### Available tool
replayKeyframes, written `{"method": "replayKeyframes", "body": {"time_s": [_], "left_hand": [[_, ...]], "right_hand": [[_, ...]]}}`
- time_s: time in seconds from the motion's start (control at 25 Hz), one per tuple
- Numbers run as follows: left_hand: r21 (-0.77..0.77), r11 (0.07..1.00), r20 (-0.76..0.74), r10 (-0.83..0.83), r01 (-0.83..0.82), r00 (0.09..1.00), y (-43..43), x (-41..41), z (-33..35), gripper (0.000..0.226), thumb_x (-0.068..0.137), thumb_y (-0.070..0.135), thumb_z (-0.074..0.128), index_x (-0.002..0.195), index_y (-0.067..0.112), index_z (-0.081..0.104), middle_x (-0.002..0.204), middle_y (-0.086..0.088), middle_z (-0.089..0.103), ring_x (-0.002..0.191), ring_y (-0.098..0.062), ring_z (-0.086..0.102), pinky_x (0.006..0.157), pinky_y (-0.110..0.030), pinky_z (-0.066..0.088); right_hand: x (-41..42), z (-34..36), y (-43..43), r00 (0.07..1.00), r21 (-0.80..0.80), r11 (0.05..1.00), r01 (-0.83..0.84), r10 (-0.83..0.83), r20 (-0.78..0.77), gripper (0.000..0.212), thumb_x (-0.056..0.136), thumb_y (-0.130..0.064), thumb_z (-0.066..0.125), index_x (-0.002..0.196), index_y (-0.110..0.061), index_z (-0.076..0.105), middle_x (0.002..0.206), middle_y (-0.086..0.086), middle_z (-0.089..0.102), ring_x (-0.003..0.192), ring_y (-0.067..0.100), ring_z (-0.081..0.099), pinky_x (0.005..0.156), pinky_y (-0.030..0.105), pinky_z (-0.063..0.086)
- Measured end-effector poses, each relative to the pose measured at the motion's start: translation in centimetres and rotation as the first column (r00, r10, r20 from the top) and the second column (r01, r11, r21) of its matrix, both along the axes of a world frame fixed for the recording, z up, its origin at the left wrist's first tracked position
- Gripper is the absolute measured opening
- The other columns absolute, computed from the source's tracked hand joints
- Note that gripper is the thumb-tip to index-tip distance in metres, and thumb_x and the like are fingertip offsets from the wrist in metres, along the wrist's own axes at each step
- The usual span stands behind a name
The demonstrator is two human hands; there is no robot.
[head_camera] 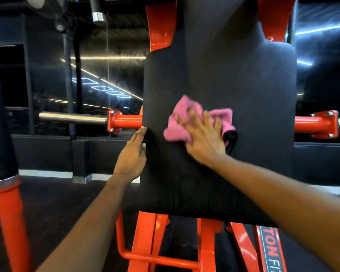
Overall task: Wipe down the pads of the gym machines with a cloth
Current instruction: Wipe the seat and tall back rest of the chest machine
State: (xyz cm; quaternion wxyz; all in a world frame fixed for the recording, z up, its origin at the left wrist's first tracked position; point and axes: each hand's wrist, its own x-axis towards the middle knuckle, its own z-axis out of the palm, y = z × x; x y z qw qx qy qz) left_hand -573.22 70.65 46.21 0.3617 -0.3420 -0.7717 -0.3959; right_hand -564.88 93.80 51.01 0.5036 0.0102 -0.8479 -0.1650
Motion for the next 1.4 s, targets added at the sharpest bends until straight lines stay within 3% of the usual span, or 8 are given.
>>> {"method": "replayKeyframes", "body": {"time_s": [0.12,0.36,0.48,0.68,0.92,1.16,1.28,1.4], "left_hand": [[0.062,0.995,0.110,-0.083,0.077,0.990,-1.5,-0.1,-1.7,0.051,0.101,0.004,0.043,0.150,0.018,0.041,0.143,0.010,0.046,0.132,-0.004,0.042,0.112,-0.020,0.028],[0.005,0.997,0.227,-0.077,0.078,0.971,-3.0,-1.1,-5.1,0.049,0.102,0.006,0.045,0.149,0.018,0.043,0.142,-0.001,0.056,0.131,-0.013,0.051,0.109,-0.022,0.036],[0.007,0.999,0.188,-0.042,0.042,0.981,-2.2,-0.1,-4.6,0.051,0.101,0.005,0.044,0.151,0.017,0.040,0.154,-0.003,0.043,0.143,-0.017,0.040,0.120,-0.030,0.028],[-0.093,0.987,-0.134,0.116,-0.129,0.984,2.5,2.7,-3.0,0.057,0.096,0.004,0.047,0.152,0.018,0.040,0.162,0.004,0.029,0.149,-0.017,0.025,0.124,-0.043,0.019],[-0.216,0.971,-0.273,0.036,-0.097,0.961,9.8,5.7,-1.9,0.056,0.098,0.012,0.047,0.153,0.022,0.038,0.164,0.007,0.023,0.152,-0.017,0.016,0.124,-0.044,0.014],[-0.222,0.963,-0.278,0.090,-0.155,0.956,13.4,6.3,-3.2,0.065,0.097,0.014,0.050,0.157,0.022,0.027,0.166,0.006,0.015,0.154,-0.019,0.010,0.123,-0.050,0.020],[-0.197,0.961,-0.299,0.130,-0.194,0.945,13.8,6.0,-3.7,0.067,0.096,0.014,0.051,0.158,0.022,0.025,0.167,0.006,0.013,0.154,-0.019,0.008,0.123,-0.050,0.018],[-0.173,0.960,-0.296,0.164,-0.222,0.941,14.4,5.9,-4.1,0.067,0.097,0.015,0.050,0.158,0.021,0.024,0.167,0.004,0.013,0.154,-0.020,0.007,0.124,-0.050,0.015]], "right_hand": [[-1.7,3.5,-2.8,0.992,-0.124,0.992,0.024,-0.039,-0.119,0.074,0.090,-0.042,0.055,0.158,-0.037,0.027,0.166,0.005,0.021,0.143,0.040,0.023,0.109,0.066,0.025],[-3.0,-10.4,-3.9,0.997,0.161,0.985,-0.070,0.066,0.025,0.078,0.077,-0.037,0.054,0.154,-0.033,0.041,0.165,0.003,0.029,0.144,0.036,0.023,0.105,0.062,0.038],[-1.6,-10.9,-2.4,0.995,0.233,0.968,-0.091,0.081,0.052,0.077,0.072,-0.037,0.055,0.149,-0.037,0.047,0.163,0.002,0.032,0.136,0.034,0.034,0.098,0.054,0.040],[3.3,-7.4,4.2,0.997,0.025,0.998,0.056,-0.054,-0.061,0.077,0.075,-0.039,0.057,0.150,-0.044,0.041,0.165,-0.002,0.028,0.127,0.032,0.036,0.090,0.052,0.037],[10.1,-7.5,13.0,0.949,-0.285,0.928,0.242,-0.288,-0.132,0.077,0.081,-0.037,0.057,0.154,-0.046,0.033,0.165,0.001,0.022,0.124,0.036,0.039,0.095,0.053,0.036],[10.4,-1.9,13.0,0.930,-0.644,0.763,0.053,-0.273,-0.247,0.071,0.090,-0.046,0.058,0.153,-0.054,0.025,0.166,0.000,0.016,0.139,0.034,0.030,0.111,0.059,0.026],[9.6,-1.0,13.1,0.939,-0.607,0.795,0.016,-0.220,-0.264,0.071,0.093,-0.048,0.056,0.153,-0.058,0.020,0.169,-0.005,0.004,0.144,0.033,0.024,0.110,0.062,0.026],[9.7,-6.4,13.3,0.921,-0.573,0.814,0.094,-0.289,-0.260,0.068,0.091,-0.044,0.056,0.153,-0.051,0.029,0.169,-0.005,0.008,0.138,0.032,0.029,0.106,0.061,0.035]]}}
